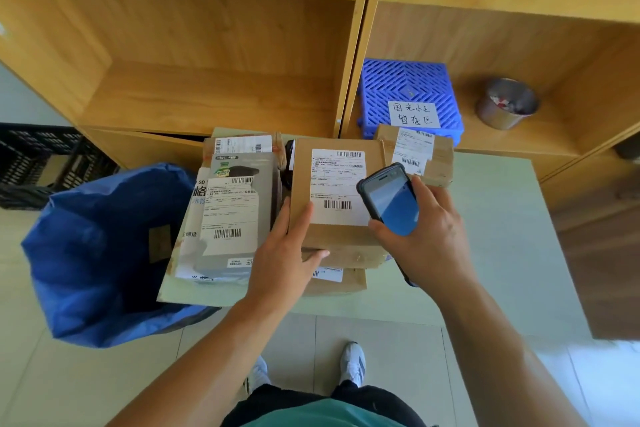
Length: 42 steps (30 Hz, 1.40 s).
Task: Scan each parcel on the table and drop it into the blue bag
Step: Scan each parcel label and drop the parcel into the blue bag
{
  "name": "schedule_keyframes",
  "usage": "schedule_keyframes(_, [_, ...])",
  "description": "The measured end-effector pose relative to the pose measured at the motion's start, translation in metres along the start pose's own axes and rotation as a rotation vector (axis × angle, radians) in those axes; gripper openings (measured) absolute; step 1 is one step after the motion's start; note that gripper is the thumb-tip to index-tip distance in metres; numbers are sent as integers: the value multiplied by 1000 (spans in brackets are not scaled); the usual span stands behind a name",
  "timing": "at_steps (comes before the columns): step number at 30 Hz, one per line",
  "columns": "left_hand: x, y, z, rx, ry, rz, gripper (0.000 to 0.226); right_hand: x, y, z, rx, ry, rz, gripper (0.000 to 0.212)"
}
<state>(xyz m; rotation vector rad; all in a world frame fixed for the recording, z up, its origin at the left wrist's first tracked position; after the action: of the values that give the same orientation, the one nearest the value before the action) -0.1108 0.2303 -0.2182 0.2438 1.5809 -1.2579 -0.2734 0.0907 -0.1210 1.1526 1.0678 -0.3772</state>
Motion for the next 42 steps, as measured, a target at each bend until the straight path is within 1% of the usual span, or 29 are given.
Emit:
schedule_keyframes(4, [-4, 1, 9, 42, -45, 3, 84, -7, 1, -4, 3, -7, 4, 93])
schedule_keyframes(8, [-5, 1, 16, 80, -92, 20, 66, -8, 3, -7, 32, 27, -7, 87])
schedule_keyframes(11, [-3, -2, 13, 92, -83, -39, 54, -7, 1, -8, 70, 66, -40, 82])
schedule_keyframes(13, [-2, -5, 12, 26, -47, -126, 46, -8, 0, -10, 89, 78, -35, 80])
schedule_keyframes(15, [-1, -8, 18, -85, -48, -236, 45, -10, -2, -12, 99, 81, -29, 81])
schedule_keyframes(16, [1, -9, 23, -173, -33, -298, 53, -10, -3, -12, 99, 79, -28, 81])
schedule_keyframes(17, [2, -9, 28, -278, 6, -360, 66, -11, -3, -12, 98, 76, -28, 81])
schedule_keyframes(19, [7, -6, 36, -461, 143, -465, 91, -12, -5, -11, 101, 69, -21, 80])
schedule_keyframes(20, [10, -5, 37, -548, 226, -545, 97, -12, -6, -11, 105, 67, -18, 80])
schedule_keyframes(21, [11, -5, 37, -642, 300, -657, 96, -12, -7, -11, 108, 67, -18, 81])
schedule_keyframes(22, [13, -5, 36, -732, 355, -776, 89, -13, -7, -10, 108, 67, -20, 82])
schedule_keyframes(24, [12, -9, 35, -841, 388, -948, 69, -13, -8, -9, 115, 70, -16, 83])
schedule_keyframes(25, [13, -10, 36, -864, 382, -992, 64, -13, -9, -9, 116, 73, -13, 83])
schedule_keyframes(29, [14, -16, 40, -882, 321, -1053, 65, -11, -10, -7, 106, 74, -17, 81])
schedule_keyframes(30, [15, -17, 40, -901, 318, -1062, 60, -11, -10, -6, 105, 76, -18, 81])
schedule_keyframes(33, [17, -20, 41, -915, 343, -1058, 23, -11, -9, -4, 109, 81, -18, 81])
schedule_keyframes(35, [17, -21, 42, -908, 333, -1041, 13, -10, -7, -3, 103, 84, -27, 83])
schedule_keyframes(37, [17, -20, 43, -905, 314, -1025, 12, -9, -6, -2, 97, 88, -33, 84])
schedule_keyframes(40, [13, -20, 44, -934, 272, -1043, 18, -7, -2, -1, 92, 99, -41, 84])
schedule_keyframes(42, [7, -21, 45, -927, 213, -1078, 22, -6, 1, -1, 83, 107, -44, 87])
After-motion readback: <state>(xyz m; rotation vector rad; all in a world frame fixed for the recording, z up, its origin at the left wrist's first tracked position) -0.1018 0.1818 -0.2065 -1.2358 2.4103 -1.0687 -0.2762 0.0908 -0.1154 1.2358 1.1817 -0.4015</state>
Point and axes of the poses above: each hand's wrist, its own z-axis towards the middle knuckle, its own x-axis out of the palm, y = z × x, the point moved 2 cm from there along z, towards the middle knuckle, and after that the axes turned 3 degrees about -x, right-handed, at the moved point
